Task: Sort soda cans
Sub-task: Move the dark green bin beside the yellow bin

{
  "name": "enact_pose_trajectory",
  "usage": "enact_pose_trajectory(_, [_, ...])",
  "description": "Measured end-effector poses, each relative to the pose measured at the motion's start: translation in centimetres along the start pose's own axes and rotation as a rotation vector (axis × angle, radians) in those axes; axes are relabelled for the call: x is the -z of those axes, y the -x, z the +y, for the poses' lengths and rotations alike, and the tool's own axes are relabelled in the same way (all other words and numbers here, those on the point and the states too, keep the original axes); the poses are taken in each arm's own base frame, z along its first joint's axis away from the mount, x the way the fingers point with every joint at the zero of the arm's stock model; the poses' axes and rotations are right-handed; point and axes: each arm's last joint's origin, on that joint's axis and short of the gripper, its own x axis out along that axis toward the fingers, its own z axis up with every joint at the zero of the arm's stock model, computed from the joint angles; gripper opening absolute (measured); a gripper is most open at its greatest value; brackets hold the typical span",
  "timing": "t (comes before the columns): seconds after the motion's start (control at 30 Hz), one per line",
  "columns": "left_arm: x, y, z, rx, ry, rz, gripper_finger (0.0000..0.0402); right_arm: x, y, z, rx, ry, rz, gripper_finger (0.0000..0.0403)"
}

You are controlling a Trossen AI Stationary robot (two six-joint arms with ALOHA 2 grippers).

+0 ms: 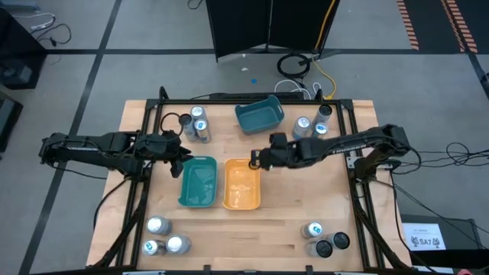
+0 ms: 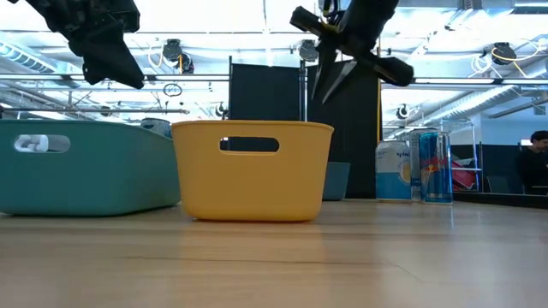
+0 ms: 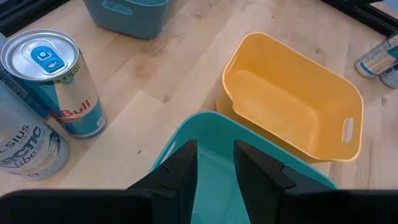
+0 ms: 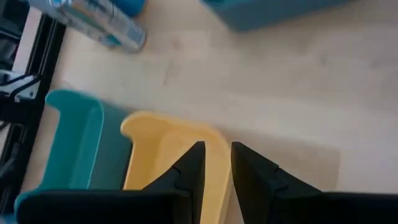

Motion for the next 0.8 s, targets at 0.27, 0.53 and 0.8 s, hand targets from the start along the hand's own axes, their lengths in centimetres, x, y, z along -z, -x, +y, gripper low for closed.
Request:
enact_pose_trajectory(0.27, [0.0, 0.0, 0.0, 0.0, 0.0, -0.001, 0.0115, -4.7, -1.5, -0.6, -0.016, 0.131, 0.021, 0.0091])
enact_pose_trajectory(0.53, [0.0, 0.0, 0.0, 0.0, 0.0, 0.0, 0.0115, -8.8, -2.9, -2.0, -0.043, 0.324, 0.09, 0.0172])
enact_pose_trajectory(0.8, [0.0, 0.0, 0.0, 0.0, -0.001, 0.0, 0.0115, -12.9, -3.8, -3.3, -0.137, 0.561, 0.077, 0.0246])
